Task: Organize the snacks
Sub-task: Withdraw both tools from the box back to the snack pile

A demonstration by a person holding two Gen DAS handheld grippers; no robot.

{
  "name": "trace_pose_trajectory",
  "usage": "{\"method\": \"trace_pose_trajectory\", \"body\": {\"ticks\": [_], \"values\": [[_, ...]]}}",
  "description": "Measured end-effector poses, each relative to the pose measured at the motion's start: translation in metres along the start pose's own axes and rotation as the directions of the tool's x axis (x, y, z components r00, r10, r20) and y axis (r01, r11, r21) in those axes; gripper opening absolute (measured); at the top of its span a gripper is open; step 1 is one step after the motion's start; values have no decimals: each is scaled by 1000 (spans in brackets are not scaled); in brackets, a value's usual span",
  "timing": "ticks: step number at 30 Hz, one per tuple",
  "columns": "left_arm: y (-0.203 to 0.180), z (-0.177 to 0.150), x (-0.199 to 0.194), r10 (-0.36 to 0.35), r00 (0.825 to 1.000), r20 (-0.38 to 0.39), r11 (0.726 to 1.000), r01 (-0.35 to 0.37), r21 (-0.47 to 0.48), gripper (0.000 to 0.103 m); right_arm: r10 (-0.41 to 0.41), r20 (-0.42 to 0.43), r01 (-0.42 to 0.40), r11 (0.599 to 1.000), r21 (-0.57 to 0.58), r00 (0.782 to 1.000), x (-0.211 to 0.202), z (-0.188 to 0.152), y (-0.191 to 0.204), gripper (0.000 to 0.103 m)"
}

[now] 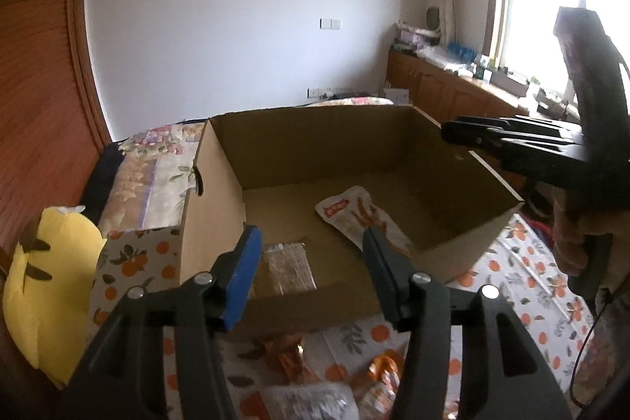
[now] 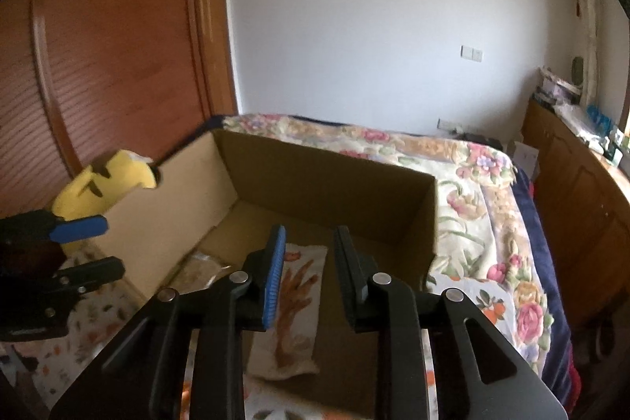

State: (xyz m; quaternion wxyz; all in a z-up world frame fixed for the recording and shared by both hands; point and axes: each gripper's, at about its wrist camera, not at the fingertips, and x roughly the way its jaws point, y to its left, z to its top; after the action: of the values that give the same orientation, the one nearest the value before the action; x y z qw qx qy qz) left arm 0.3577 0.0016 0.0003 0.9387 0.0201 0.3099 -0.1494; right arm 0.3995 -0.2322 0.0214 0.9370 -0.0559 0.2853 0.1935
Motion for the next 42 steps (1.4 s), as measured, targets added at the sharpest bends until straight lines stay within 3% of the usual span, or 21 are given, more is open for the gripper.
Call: {"method": "trace_pose_trajectory", "body": {"ticks": [7, 16, 19, 27, 33, 42], "values": [[-10, -39, -43, -10, 1000, 15, 1000, 10, 0, 54, 66, 18, -67, 997, 42, 998, -71, -44, 6, 40], [-28, -108, -64, -31, 999, -41, 999, 30, -18, 57, 68, -54, -63, 994, 90, 996, -106, -125, 20, 44], [-31, -126, -68, -15, 999, -48, 1000, 14, -16, 58, 67, -70, -60, 993, 99, 995, -105, -145, 23, 44], [-22, -163, -69, 10, 995, -99, 999, -13, -30, 59, 174, -99, -161, 978, 132, 980, -90, -170, 54, 52], [-13, -170, -75, 34, 994, -100, 998, -38, -43, 59, 233, -169, -229, 972, 43, 958, -67, -166, 90, 54], [-1, -176, -74, 54, 993, -109, 997, -59, -47, 59, 219, -317, -261, 960, -98, 923, -35, -166, 125, 54]]}}
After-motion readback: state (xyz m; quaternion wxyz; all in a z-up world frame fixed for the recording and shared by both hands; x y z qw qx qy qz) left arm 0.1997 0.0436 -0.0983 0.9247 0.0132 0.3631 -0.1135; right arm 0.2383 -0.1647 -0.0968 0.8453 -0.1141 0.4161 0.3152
